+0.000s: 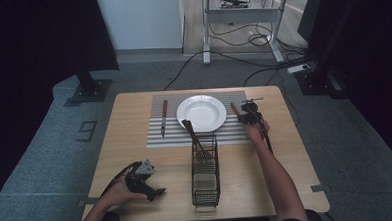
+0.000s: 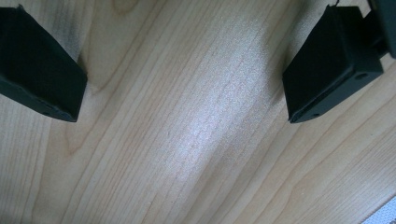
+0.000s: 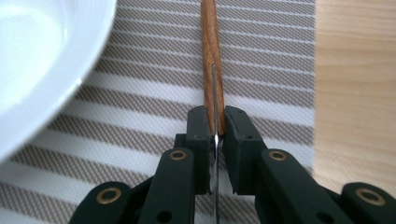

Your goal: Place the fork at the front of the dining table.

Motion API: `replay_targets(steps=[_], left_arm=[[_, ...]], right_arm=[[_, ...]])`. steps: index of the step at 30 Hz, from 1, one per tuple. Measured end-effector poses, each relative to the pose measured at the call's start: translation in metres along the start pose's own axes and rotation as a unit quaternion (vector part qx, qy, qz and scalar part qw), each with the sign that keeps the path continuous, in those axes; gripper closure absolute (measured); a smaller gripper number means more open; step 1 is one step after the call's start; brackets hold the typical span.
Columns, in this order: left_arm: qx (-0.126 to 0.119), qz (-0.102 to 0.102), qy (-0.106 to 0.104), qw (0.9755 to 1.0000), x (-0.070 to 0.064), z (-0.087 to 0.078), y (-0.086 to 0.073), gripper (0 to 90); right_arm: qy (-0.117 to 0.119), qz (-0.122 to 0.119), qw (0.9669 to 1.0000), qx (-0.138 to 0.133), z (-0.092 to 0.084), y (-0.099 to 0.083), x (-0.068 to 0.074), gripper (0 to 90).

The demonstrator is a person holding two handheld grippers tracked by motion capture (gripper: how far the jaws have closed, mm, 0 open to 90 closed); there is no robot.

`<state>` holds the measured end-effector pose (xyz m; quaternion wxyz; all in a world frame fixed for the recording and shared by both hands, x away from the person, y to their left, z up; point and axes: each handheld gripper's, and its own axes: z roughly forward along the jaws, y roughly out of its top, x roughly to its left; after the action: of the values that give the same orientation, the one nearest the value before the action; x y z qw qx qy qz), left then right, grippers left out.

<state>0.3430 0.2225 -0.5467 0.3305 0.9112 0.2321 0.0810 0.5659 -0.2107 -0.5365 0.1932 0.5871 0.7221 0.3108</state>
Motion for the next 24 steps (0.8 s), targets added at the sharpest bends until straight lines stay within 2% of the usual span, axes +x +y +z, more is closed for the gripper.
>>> replay_targets(steps=[3, 5, 8, 12, 14, 15, 18, 24], left_arm=[[0.0, 0.0, 0.0, 1.0, 0.0, 0.0, 0.0, 0.0], [-0.001, 0.0, 0.0, 1.0, 0.0, 0.0, 0.0, 0.0], [-0.002, 0.0, 0.0, 1.0, 0.0, 0.0, 0.0, 0.0], [-0.002, 0.0, 0.0, 1.0, 0.0, 0.0, 0.0, 0.0], [-0.001, 0.0, 0.0, 1.0, 0.0, 0.0, 0.0, 0.0], [-0.001, 0.0, 0.0, 1.0, 0.0, 0.0, 0.0, 0.0], [-0.001, 0.0, 0.0, 1.0, 0.0, 0.0, 0.0, 0.0], [-0.001, 0.0, 0.0, 1.0, 0.0, 0.0, 0.0, 0.0]], right_arm=[[0.005, 0.0, 0.9999, -0.014, 0.004, 0.005, 0.004, 80.4], [0.011, 0.006, 0.9999, -0.002, 0.009, 0.009, 0.006, 80.3], [0.015, 0.014, 0.9997, -0.011, 0.014, 0.011, 0.007, 80.3], [0.025, 0.037, 0.9988, -0.021, 0.018, 0.01, 0.004, 79.8], [0.026, 0.046, 0.9983, -0.026, 0.017, 0.01, 0.001, 73.8], [0.02, 0.045, 0.9984, -0.027, 0.017, 0.01, -0.001, 70.1], [0.008, 0.041, 0.9988, -0.024, 0.015, 0.009, -0.007, 68.6], [0.011, 0.038, 0.999, -0.021, 0.009, 0.009, -0.011, 66.9]])
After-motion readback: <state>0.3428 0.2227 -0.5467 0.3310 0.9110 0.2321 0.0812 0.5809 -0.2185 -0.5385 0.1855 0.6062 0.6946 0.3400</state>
